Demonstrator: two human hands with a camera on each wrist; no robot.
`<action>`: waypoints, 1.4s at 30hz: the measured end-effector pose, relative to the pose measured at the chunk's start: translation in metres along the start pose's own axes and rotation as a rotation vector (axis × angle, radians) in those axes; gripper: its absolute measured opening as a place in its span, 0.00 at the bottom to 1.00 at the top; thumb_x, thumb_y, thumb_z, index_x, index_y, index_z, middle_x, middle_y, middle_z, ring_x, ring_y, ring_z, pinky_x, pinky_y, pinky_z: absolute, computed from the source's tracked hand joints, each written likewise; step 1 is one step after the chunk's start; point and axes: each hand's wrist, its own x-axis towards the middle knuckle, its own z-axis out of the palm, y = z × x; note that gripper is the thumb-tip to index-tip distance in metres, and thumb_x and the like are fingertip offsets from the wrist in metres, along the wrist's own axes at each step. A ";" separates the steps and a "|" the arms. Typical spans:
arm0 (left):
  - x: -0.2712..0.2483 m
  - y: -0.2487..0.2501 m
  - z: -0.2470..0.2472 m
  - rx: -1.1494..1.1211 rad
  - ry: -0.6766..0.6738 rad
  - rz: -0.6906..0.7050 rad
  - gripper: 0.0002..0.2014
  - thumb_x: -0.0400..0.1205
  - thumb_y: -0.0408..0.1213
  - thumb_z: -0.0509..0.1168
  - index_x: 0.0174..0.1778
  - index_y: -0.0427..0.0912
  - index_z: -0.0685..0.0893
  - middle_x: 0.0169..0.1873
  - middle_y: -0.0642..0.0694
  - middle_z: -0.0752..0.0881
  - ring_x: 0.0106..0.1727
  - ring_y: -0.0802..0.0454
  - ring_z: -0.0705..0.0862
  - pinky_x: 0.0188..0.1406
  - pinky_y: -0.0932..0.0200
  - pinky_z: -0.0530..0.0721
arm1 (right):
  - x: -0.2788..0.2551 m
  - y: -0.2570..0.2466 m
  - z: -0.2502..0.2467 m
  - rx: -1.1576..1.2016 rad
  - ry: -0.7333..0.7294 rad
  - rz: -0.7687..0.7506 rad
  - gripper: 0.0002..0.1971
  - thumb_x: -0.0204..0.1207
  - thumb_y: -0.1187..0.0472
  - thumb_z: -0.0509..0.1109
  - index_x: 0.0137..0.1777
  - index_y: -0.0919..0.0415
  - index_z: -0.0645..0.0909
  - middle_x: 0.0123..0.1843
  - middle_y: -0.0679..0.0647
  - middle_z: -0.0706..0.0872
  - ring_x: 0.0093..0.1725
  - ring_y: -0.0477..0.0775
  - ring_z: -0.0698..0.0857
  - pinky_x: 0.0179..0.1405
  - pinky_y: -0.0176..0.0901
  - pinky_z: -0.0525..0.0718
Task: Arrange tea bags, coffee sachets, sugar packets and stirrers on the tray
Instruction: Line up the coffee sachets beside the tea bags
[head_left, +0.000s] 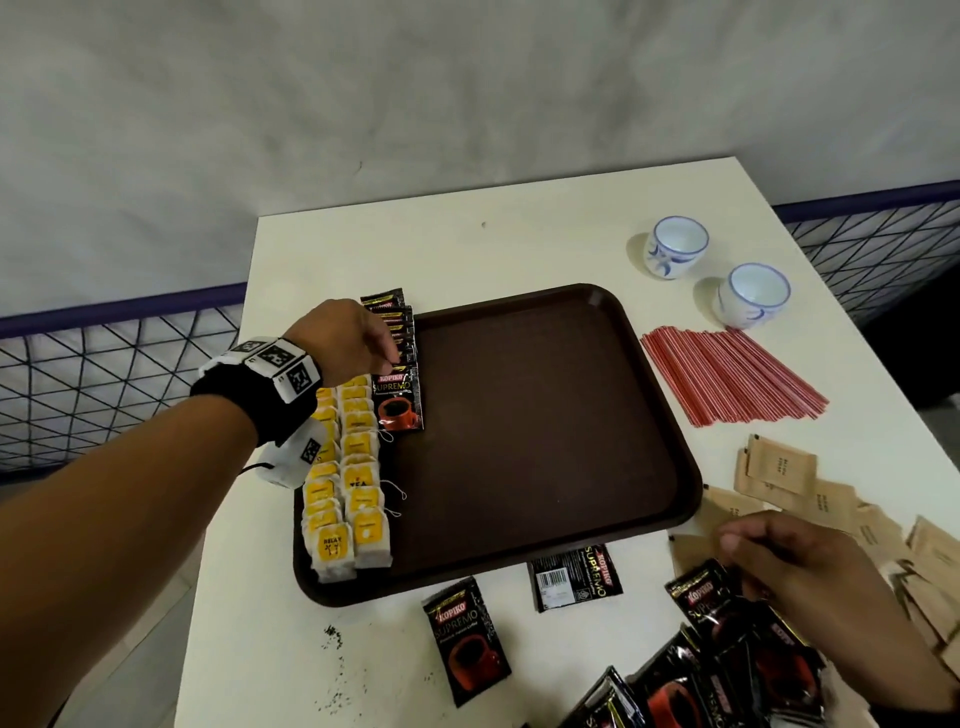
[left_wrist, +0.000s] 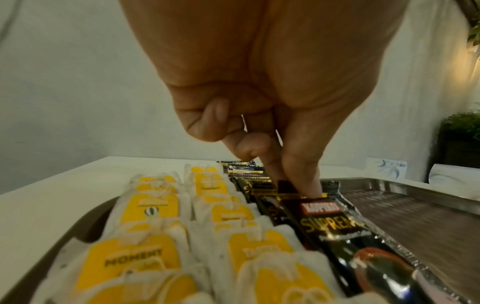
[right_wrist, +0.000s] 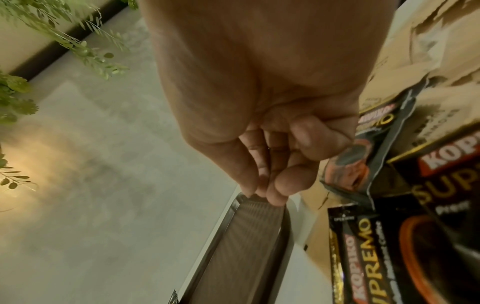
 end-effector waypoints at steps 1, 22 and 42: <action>0.001 -0.002 0.001 0.004 0.006 0.001 0.05 0.72 0.37 0.79 0.37 0.53 0.92 0.34 0.59 0.89 0.35 0.68 0.81 0.34 0.68 0.72 | 0.000 0.002 -0.003 0.009 -0.006 -0.001 0.08 0.77 0.62 0.76 0.38 0.49 0.91 0.28 0.61 0.87 0.28 0.54 0.82 0.38 0.48 0.77; -0.062 0.066 0.022 -0.062 0.109 0.197 0.04 0.73 0.45 0.77 0.41 0.56 0.89 0.40 0.58 0.88 0.44 0.55 0.84 0.49 0.55 0.79 | -0.012 0.041 -0.043 -0.357 0.229 -0.032 0.14 0.73 0.51 0.79 0.57 0.48 0.84 0.58 0.47 0.83 0.53 0.48 0.85 0.45 0.39 0.80; -0.094 0.112 0.074 0.026 -0.098 0.377 0.06 0.74 0.46 0.76 0.45 0.60 0.87 0.36 0.64 0.82 0.37 0.67 0.81 0.42 0.59 0.82 | 0.010 0.051 -0.019 -0.607 0.161 -0.107 0.22 0.69 0.57 0.81 0.63 0.52 0.80 0.59 0.53 0.76 0.64 0.59 0.75 0.58 0.49 0.78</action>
